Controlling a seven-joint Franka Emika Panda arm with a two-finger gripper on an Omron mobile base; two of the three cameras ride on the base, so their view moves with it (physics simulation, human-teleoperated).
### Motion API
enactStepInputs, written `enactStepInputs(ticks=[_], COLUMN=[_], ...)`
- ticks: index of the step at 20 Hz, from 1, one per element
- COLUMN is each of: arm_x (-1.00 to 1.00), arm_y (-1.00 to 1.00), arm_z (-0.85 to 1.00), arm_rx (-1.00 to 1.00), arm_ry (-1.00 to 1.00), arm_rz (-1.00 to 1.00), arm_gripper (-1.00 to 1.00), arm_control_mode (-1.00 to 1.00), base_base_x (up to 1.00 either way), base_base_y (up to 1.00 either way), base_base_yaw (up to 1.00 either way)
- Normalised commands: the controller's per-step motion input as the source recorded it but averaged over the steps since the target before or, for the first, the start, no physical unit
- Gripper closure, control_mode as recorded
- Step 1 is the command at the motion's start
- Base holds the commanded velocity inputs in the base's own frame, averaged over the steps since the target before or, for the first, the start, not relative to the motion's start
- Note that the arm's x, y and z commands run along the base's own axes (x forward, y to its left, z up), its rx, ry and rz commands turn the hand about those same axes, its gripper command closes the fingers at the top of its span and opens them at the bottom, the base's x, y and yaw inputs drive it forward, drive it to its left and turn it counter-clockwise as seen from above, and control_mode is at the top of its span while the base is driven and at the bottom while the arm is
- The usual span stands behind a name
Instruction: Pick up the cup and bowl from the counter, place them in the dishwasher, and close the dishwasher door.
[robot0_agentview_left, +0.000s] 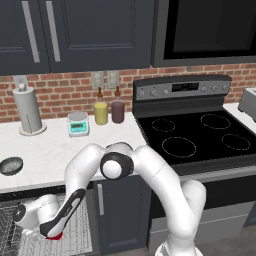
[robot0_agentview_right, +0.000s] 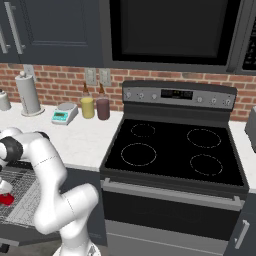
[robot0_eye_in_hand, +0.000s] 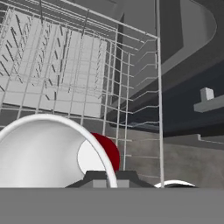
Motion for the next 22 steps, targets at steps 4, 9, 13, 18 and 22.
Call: enactStepInputs(ticks=[4,9,13,18,22], arm_x=[0.03,0.02,0.01,0.05,0.08], arm_y=[0.04,0.03,0.00,0.00,0.00], arm_z=[-0.08,-0.16,-0.09,0.00,0.00], arm_rx=[0.00,0.00,0.00,0.00,0.01], arm_ry=[0.00,0.00,0.00,0.00,0.00], arm_rz=[0.00,0.00,0.00,0.00,0.00], arm_gripper=[1.00,-1.00,-1.00,-1.00,-1.00], arm_control_mode=[-1.00,-1.00,-1.00,-1.00,-1.00], base_base_x=[0.00,0.00,0.00,0.00,0.00], base_base_y=[0.00,0.00,0.00,0.00,0.00], base_base_yaw=[0.00,0.00,0.00,0.00,0.00])
